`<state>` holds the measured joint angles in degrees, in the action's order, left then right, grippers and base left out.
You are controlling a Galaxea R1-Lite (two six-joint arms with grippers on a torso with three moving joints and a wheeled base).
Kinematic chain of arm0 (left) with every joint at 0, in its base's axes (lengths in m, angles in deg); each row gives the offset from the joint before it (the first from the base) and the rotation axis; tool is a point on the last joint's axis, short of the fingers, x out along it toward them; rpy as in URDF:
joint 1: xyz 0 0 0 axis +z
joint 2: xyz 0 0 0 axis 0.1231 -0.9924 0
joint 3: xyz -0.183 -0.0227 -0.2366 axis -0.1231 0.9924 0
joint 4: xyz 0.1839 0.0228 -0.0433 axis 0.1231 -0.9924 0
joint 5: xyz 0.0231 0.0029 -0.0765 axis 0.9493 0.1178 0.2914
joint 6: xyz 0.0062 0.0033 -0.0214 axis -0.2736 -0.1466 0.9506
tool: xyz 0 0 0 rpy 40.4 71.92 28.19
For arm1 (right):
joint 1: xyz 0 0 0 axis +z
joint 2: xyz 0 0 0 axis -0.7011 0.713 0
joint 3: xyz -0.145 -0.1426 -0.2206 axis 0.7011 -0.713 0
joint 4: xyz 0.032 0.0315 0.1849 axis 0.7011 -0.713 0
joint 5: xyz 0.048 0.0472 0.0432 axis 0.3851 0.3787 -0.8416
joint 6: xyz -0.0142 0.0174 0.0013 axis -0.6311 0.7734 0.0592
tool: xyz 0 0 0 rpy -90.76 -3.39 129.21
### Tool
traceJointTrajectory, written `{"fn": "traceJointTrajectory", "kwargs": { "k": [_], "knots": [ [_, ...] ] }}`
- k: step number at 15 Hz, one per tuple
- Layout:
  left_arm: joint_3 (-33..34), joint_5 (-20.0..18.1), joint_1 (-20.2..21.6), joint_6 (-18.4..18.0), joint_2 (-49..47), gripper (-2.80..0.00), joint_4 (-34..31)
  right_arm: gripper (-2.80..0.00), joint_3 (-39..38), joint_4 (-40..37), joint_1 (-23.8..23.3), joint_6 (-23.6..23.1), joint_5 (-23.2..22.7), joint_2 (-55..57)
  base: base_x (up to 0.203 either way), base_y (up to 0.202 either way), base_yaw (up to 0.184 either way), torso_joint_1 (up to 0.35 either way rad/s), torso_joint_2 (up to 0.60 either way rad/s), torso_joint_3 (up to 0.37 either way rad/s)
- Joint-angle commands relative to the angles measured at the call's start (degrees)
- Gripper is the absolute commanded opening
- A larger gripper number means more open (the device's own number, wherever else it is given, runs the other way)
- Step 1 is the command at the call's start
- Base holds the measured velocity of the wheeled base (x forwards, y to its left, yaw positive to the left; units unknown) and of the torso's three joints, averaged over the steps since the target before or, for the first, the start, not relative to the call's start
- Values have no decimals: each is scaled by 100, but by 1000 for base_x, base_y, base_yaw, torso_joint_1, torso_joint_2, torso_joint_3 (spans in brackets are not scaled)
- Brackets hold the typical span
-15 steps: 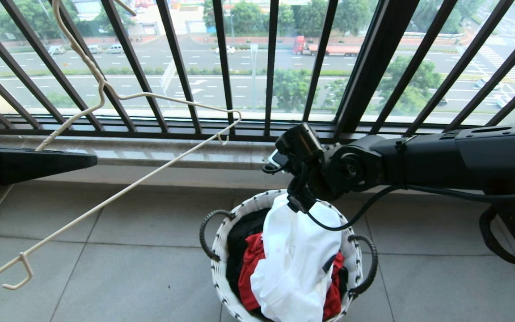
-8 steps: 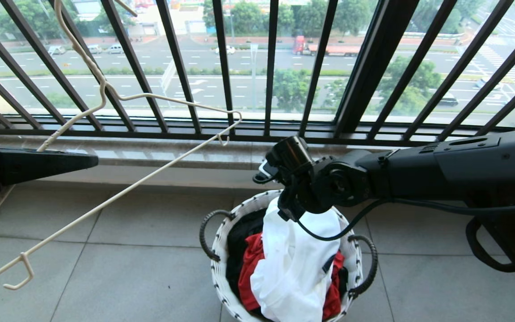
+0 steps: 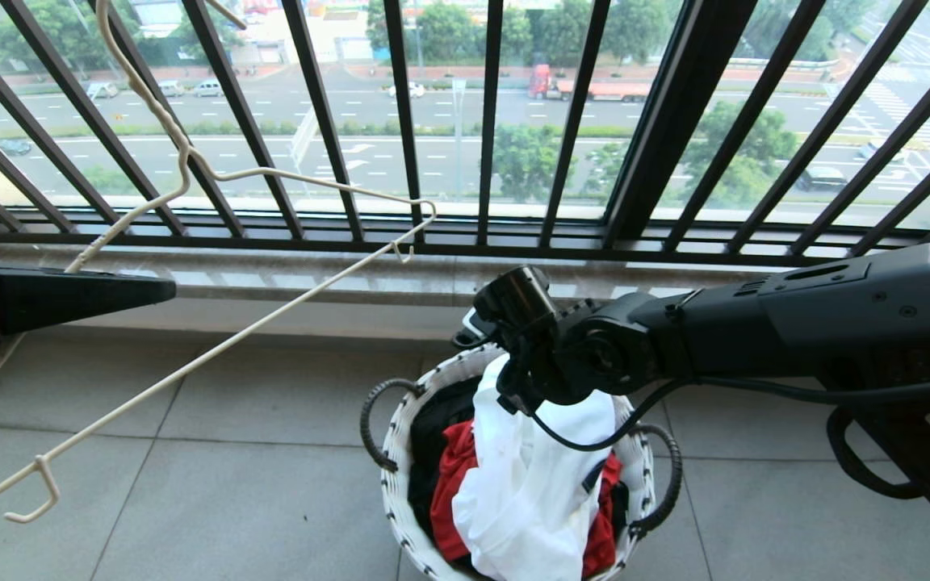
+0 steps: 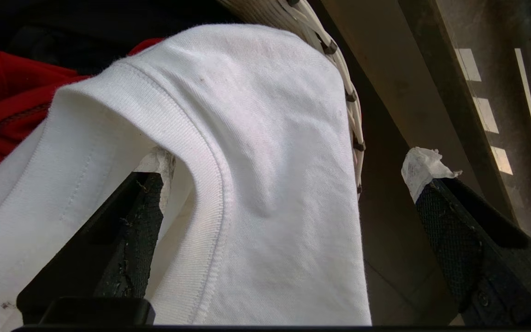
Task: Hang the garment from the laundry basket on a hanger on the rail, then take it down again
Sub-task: Pick up clothes from the basket
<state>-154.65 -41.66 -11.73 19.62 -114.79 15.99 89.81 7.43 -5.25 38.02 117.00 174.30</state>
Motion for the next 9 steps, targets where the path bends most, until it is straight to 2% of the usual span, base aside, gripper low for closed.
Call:
{"fn": "traceJointTrajectory", "kwargs": {
  "k": [1,9],
  "knots": [
    [-2,-18,0,1,7,-280,-10,0,-4,228,11,-35,19,129,0,0,0,0,0,0],
    [-2,-18,0,1,24,-280,-10,0,347,285,-64,-159,389,434,0,0,0,0,0,0]
  ]
}}
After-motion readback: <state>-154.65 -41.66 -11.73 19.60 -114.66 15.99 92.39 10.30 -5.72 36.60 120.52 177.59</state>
